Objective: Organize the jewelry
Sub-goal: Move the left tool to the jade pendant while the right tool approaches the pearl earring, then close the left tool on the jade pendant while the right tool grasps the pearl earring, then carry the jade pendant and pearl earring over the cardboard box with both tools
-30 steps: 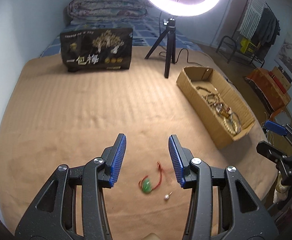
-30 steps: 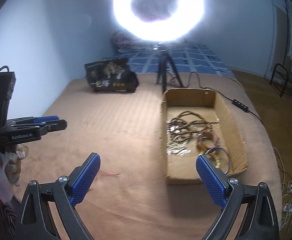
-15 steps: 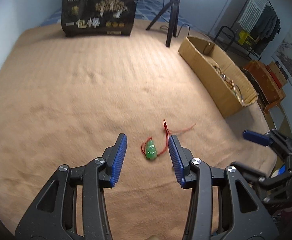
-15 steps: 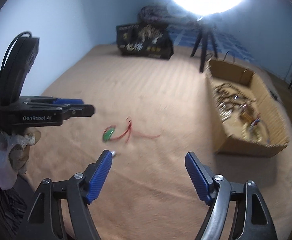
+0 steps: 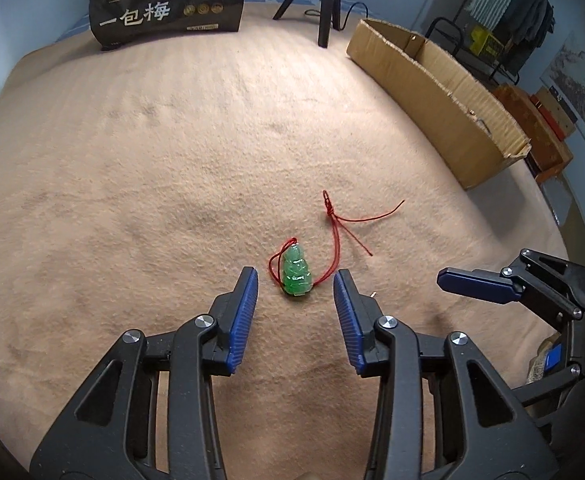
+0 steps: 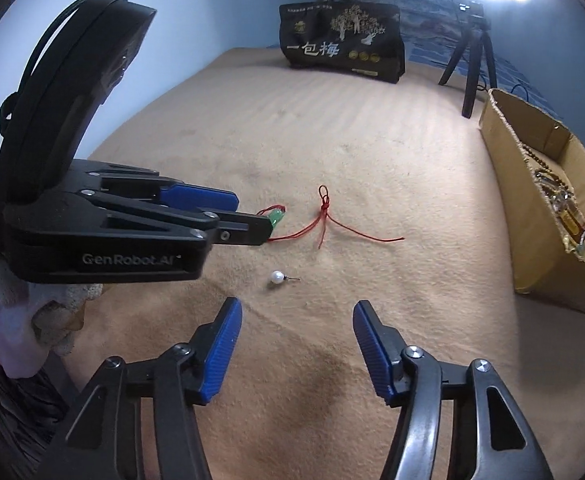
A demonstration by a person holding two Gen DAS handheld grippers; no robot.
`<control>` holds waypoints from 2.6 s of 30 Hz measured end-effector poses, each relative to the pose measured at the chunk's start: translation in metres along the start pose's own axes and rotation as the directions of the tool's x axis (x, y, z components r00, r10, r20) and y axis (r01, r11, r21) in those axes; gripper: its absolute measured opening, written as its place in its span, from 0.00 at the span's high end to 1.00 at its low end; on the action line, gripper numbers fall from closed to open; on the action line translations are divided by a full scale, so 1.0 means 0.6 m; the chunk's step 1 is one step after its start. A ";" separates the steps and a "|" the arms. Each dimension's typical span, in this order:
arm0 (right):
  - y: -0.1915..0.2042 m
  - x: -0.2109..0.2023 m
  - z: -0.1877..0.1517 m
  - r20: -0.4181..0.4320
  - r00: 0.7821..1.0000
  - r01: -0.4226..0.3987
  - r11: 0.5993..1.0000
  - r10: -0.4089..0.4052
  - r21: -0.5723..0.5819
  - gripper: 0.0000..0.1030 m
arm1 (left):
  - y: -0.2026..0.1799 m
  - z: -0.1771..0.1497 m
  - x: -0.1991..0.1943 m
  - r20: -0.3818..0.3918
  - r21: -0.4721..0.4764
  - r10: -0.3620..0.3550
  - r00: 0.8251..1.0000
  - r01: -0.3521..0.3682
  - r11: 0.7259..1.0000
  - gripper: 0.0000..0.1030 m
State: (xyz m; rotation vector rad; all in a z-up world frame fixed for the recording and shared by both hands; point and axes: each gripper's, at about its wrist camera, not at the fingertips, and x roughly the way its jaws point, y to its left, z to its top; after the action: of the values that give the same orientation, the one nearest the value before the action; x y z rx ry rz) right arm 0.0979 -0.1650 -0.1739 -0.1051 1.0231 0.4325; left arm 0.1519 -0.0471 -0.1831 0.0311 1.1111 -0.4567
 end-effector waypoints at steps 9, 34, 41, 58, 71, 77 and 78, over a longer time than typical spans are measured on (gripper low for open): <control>-0.008 0.021 0.005 -0.005 1.000 -0.026 0.999 0.026 0.021 0.51 | -0.003 0.005 0.025 -0.014 -0.003 -0.004 1.000 0.004 1.000 0.61; 0.023 0.060 0.024 -0.014 1.000 -0.013 0.996 0.011 -0.093 0.83 | 0.011 0.012 0.033 0.004 -0.004 0.036 0.999 -0.036 0.999 0.85; 0.021 0.053 0.026 -0.011 1.000 -0.019 0.996 0.018 -0.084 0.84 | 0.012 0.010 0.024 0.008 -0.018 0.041 0.999 -0.041 0.999 0.86; -0.009 -0.024 0.048 0.080 0.997 0.020 0.999 -0.018 -0.025 0.84 | 0.015 0.039 -0.068 0.117 -0.098 -0.019 0.993 0.030 0.995 0.86; -0.090 -0.105 0.069 0.169 0.982 0.075 0.994 -0.087 0.079 0.84 | -0.035 0.082 -0.139 0.214 -0.079 -0.093 0.972 0.112 0.991 0.86; -0.155 -0.154 0.079 0.218 0.966 0.106 0.980 -0.142 0.166 0.84 | -0.073 0.110 -0.147 0.230 -0.058 -0.130 0.964 0.147 0.987 0.86; -0.168 -0.162 0.082 0.226 0.962 0.115 0.977 -0.155 0.181 0.84 | -0.080 0.114 -0.148 0.234 -0.052 -0.134 0.963 0.150 0.987 0.86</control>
State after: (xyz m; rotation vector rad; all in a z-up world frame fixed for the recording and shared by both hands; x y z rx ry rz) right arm 0.1339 -0.2718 -0.0777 0.0268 0.8046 0.2263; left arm 0.1609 -0.0774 -0.0653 -0.1597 0.9033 -0.5356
